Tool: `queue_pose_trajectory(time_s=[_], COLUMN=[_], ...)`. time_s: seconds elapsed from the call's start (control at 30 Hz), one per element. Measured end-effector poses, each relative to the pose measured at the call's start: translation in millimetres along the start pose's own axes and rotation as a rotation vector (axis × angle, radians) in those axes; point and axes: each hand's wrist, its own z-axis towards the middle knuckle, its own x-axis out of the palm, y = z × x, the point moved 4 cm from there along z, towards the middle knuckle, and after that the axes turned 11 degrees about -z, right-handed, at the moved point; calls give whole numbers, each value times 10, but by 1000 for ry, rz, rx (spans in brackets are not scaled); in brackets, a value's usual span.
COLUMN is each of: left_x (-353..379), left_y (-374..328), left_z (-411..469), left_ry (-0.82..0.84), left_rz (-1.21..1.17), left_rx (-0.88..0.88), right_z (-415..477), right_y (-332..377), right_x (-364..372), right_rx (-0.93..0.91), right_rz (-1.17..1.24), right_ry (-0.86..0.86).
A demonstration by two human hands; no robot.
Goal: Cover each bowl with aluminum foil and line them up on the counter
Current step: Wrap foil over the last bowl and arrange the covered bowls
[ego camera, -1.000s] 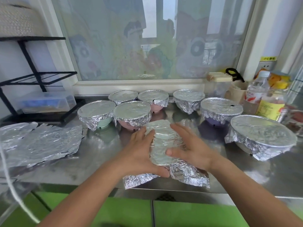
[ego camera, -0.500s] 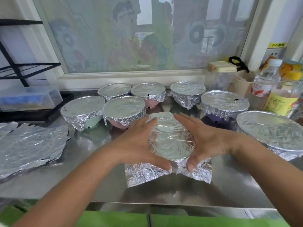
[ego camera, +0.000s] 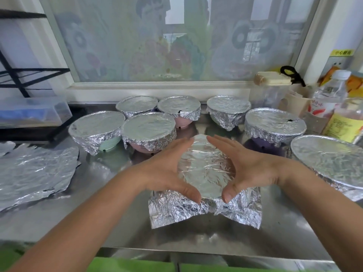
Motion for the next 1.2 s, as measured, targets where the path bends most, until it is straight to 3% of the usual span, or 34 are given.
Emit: queue_pose_trajectory(time_s=[0.13,0.27,0.43,0.5,0.6,0.7,0.8,0.97,1.03,1.1,1.2], left_x=[104,270,374,397,407,328,111,536,791,817,663], left_y=[167,301,351,346,329,333,106,-746,-741,-559,-353], left_z=[-83,-84,-39,-29,-28,-62,-247,-324,-247,-225,-318], left_ry=[-231,-465,-696,-782,-815,-749,-750,-580,-485,-488,-485], left_rz=[-333,-515,-634,-652,-654,-579,-441,464,531,584,650], left_rx=[113,144,207,261,264,222,128,-79,-184,-211,-43], right_z=[-23,-80,-36,-35,-47,-89,-93,212,314,333,215], right_y=[-96,-96,10,2,-17,-54,-153,74,166,151,63], right_x=[165,272,311,346,391,331,55,-283,-215,-148,-112], right_rx=[-66,-94,154,195,216,172,105,28,53,80,110], right_rz=[274,515,718,864,1025,1082,849,491,330,228,127], right_ry=[-221,-352,-649,-799,-888,-856,-726,-402,-272,-280,-320])
